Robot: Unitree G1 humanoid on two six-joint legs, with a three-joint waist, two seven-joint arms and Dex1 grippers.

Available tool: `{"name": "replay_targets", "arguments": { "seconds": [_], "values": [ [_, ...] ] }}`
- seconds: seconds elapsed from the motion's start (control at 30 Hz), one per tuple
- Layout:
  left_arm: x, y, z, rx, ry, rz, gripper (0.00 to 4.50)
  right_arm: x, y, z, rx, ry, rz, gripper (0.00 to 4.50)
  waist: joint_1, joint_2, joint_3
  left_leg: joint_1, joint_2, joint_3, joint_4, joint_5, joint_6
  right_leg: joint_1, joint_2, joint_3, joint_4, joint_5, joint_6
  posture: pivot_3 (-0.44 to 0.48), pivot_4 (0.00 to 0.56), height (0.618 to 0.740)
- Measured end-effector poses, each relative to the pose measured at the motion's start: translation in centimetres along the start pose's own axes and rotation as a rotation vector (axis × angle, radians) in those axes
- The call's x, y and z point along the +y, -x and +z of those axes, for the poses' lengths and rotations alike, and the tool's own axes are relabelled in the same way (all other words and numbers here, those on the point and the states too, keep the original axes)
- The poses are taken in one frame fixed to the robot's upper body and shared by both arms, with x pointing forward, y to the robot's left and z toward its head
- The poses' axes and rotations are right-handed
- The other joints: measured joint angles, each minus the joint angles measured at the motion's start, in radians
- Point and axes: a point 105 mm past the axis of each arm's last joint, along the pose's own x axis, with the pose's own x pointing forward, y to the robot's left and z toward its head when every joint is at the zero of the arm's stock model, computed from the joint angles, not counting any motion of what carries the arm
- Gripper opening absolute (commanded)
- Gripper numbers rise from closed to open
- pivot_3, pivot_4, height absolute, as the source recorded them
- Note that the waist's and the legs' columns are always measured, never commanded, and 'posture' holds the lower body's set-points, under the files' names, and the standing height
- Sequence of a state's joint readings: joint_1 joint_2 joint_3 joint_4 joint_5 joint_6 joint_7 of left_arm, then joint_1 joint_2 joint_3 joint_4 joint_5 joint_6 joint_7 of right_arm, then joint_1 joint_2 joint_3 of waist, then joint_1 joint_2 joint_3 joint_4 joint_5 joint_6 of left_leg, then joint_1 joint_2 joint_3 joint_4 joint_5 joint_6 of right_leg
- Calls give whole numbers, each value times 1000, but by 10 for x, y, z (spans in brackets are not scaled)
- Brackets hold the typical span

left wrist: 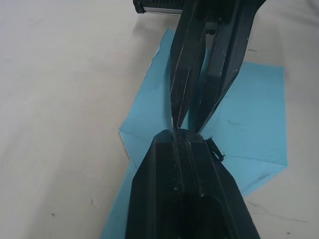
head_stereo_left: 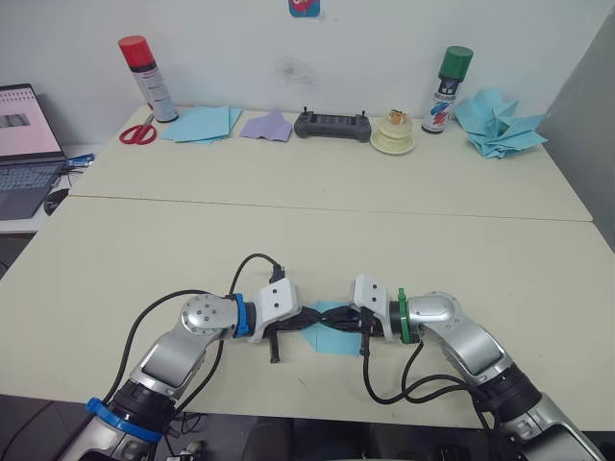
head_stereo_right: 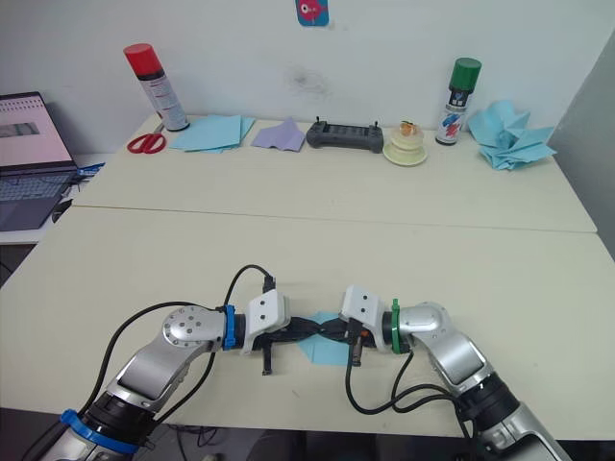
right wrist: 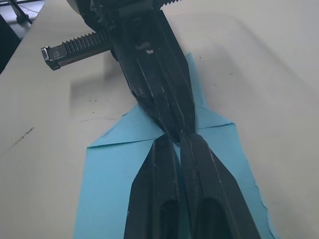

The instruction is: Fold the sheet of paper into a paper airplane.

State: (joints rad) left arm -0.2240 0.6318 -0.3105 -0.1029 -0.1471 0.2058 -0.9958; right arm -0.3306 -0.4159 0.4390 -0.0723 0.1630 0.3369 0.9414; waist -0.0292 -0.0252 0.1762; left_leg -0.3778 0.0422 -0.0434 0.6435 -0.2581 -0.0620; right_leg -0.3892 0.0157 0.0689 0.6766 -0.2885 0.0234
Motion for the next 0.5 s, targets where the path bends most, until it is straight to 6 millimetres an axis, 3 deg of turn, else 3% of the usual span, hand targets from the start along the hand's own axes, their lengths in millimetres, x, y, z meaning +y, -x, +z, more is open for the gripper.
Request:
{"name": "replay_targets", "arguments": {
  "seconds": [0.07, 0.3, 0.47, 0.5],
  "values": [
    [2, 2, -1, 4, 0, 7, 0, -5, 6, -5, 12, -29, -25, 1137, -1, 0, 0, 0, 0, 0, 0, 0, 0, 0, 0, 0, 0, 0, 0, 0, 150, 740],
    [6, 7, -5, 11, 4, 27, 0, -6, 12, -6, 28, -43, -25, 1137, -6, 0, 0, 4, 3, 0, 0, 0, 0, 1, 2, 0, 3, 0, 0, 0, 150, 740],
    [4, 7, -7, 14, 5, 24, 0, -5, 9, -5, 20, -49, -18, 61, -7, 0, 0, 4, 3, 0, -1, 0, 0, 0, 3, 1, 3, 0, 0, 0, 150, 740],
    [4, 7, -7, 14, 5, 23, 0, -4, 8, -5, 20, -49, -15, 61, -7, 0, 0, 4, 3, 0, -1, 0, 0, 0, 3, 1, 3, 0, 0, 0, 150, 740]
  ]
}}
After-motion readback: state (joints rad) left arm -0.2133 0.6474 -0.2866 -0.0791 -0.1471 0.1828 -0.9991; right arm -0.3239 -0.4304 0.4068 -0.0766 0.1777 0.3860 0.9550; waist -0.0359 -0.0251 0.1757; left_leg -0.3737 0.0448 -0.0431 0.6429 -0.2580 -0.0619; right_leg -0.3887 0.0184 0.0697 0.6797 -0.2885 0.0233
